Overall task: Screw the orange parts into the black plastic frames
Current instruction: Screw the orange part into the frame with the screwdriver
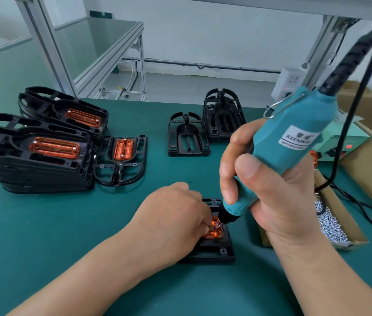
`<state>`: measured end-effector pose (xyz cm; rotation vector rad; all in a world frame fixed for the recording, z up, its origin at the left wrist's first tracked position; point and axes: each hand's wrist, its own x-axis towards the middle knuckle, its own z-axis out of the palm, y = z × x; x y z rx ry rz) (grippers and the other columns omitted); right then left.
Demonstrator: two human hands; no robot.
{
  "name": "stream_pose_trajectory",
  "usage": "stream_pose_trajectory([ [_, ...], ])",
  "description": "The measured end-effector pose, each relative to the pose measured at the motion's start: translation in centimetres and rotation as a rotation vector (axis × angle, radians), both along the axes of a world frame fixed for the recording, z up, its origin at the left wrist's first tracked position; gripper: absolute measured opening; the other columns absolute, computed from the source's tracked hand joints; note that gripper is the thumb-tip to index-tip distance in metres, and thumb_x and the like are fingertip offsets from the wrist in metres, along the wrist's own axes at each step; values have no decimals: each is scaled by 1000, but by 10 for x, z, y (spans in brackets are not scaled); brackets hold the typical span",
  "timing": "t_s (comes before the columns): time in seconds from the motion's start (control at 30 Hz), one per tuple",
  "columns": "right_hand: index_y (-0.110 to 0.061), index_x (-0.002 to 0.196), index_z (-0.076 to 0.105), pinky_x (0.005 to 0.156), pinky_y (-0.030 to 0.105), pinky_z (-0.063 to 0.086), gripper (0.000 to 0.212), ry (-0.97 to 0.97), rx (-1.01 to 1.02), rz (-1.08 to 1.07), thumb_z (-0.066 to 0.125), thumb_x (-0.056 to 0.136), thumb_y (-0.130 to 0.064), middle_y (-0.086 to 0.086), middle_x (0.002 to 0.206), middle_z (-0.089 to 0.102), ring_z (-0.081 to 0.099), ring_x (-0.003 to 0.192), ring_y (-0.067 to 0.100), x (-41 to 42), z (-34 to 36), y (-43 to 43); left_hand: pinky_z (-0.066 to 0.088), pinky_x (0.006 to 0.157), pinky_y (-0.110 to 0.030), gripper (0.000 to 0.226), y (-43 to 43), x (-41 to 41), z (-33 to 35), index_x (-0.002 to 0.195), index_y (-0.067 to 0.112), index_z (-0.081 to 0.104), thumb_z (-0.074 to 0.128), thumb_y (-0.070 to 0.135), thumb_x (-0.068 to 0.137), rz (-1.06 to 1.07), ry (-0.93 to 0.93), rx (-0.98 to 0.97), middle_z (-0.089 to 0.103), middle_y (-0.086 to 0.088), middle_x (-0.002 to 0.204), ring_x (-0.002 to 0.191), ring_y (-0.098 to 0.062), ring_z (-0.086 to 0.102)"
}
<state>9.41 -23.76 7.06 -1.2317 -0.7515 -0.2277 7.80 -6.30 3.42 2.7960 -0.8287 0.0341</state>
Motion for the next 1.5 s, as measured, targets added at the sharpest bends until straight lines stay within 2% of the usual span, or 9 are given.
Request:
stream_pose_trajectory([
  [0.3,-18,109,59,54,27,43,9,87,209,-201,61,100,-17,2,82,64,54,51,19,9,6,-15,47,87,-32,23,5,1,-3,115,40,73,55,44,102,-1,27,-45,64,15,98,98,-9,47],
  [0.4,-17,108,57,54,27,43,5,152,295,-278,54,104,-15,2,81,61,53,53,17,12,4,-19,46,92,-17,21,14,5,5,120,43,72,64,40,100,116,193,-388,69,24,105,107,7,58],
  [0.47,-17,108,54,54,25,43,5,209,375,-271,50,107,-15,1,81,59,52,55,15,15,3,-21,50,87,-9,21,23,10,13,114,46,75,73,36,96,189,325,-682,74,30,105,102,12,65],
  [0.6,-18,107,55,57,22,43,7,309,496,-241,50,108,-22,-3,84,57,50,59,10,17,1,-23,56,71,-16,11,27,13,23,94,28,79,74,18,96,203,521,-977,81,5,90,76,-9,73],
  [0.77,-17,102,57,58,20,44,9,392,634,-207,52,107,-23,-3,85,57,48,61,7,18,2,-22,47,52,-18,15,14,6,21,87,19,77,69,18,100,196,614,-1024,79,-4,83,57,-7,59],
  [0.97,-16,100,57,58,20,43,9,408,700,-218,53,106,-22,-1,84,57,49,60,7,19,5,-24,40,47,-21,24,8,4,15,78,19,72,73,32,97,230,742,-1091,68,-4,73,55,-15,45],
  [1.17,-16,101,55,59,20,44,7,419,767,-237,54,106,-21,-1,85,56,49,61,8,18,8,-28,58,60,-24,9,5,1,14,93,11,78,78,19,89,126,1046,-1332,71,-12,87,67,-13,62],
  [1.27,-15,102,54,59,21,44,7,405,772,-237,53,106,-21,-1,85,57,49,61,8,18,10,-29,62,67,-29,14,7,2,15,97,8,79,80,11,83,118,1137,-1408,73,-16,92,71,-16,67],
  [1.5,-16,102,55,60,21,44,9,378,764,-218,52,107,-22,-2,85,58,49,61,7,15,12,-30,62,60,-27,9,4,0,17,93,11,79,79,17,87,128,1070,-1379,72,-13,87,67,-14,66],
])
